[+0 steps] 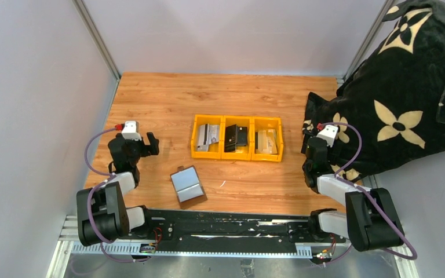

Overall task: Take the credit cards out of the card holder
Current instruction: Reset both arms

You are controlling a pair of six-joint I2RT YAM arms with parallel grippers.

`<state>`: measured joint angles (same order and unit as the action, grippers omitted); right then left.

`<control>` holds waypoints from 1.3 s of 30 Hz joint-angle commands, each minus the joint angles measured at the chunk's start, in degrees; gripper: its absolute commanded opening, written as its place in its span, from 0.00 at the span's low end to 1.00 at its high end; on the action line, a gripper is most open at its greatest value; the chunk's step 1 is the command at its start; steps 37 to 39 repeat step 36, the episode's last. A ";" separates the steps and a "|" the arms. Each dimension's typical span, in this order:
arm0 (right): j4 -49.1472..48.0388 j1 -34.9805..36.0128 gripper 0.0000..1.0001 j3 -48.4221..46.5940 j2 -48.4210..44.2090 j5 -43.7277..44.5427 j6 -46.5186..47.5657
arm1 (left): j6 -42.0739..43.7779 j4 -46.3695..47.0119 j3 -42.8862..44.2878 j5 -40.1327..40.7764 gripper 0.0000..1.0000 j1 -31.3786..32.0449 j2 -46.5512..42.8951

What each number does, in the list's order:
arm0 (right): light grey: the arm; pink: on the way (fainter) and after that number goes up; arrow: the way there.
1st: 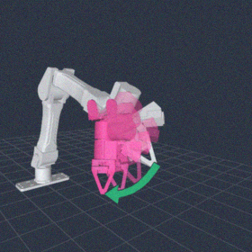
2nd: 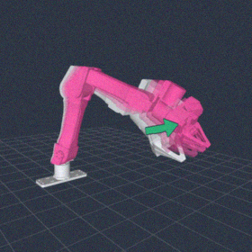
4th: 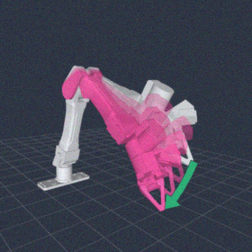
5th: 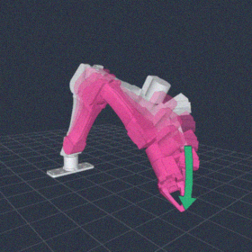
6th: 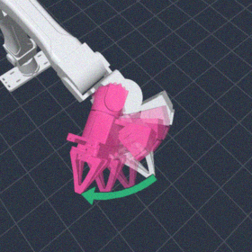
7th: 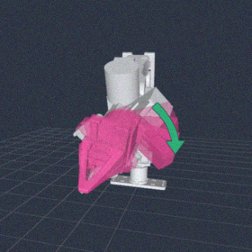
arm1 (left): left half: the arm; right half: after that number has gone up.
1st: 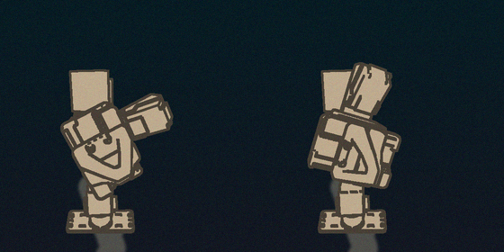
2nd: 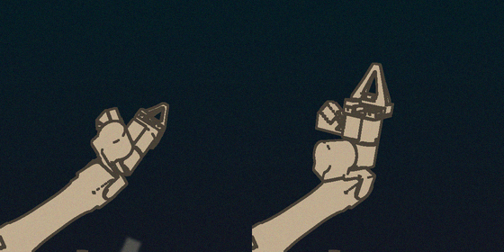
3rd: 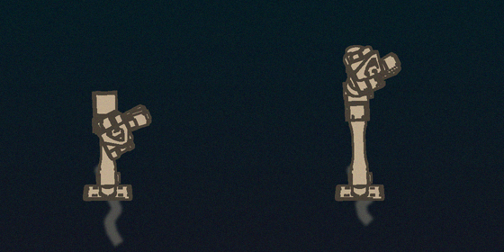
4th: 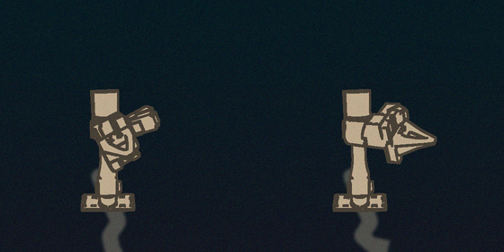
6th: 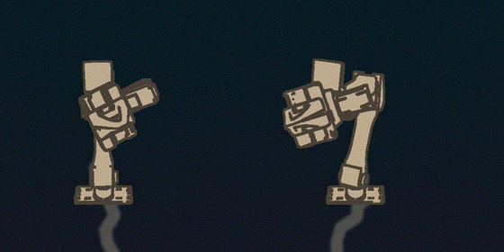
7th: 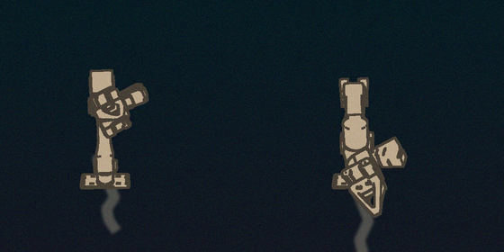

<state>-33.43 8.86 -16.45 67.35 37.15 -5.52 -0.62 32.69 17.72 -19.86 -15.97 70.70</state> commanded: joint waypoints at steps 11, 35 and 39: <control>-35.16 -2.09 0.90 9.13 12.74 -17.11 12.10 | -3.05 45.32 -16.10 9.18 1.00 7.25 5.58; -23.67 -4.47 0.92 3.26 12.36 -17.86 9.30 | 2.79 28.08 -6.11 21.61 1.00 17.62 7.89; -23.65 -4.47 0.92 3.26 12.36 -17.85 9.30 | 2.74 28.19 -6.17 21.61 1.00 17.62 7.84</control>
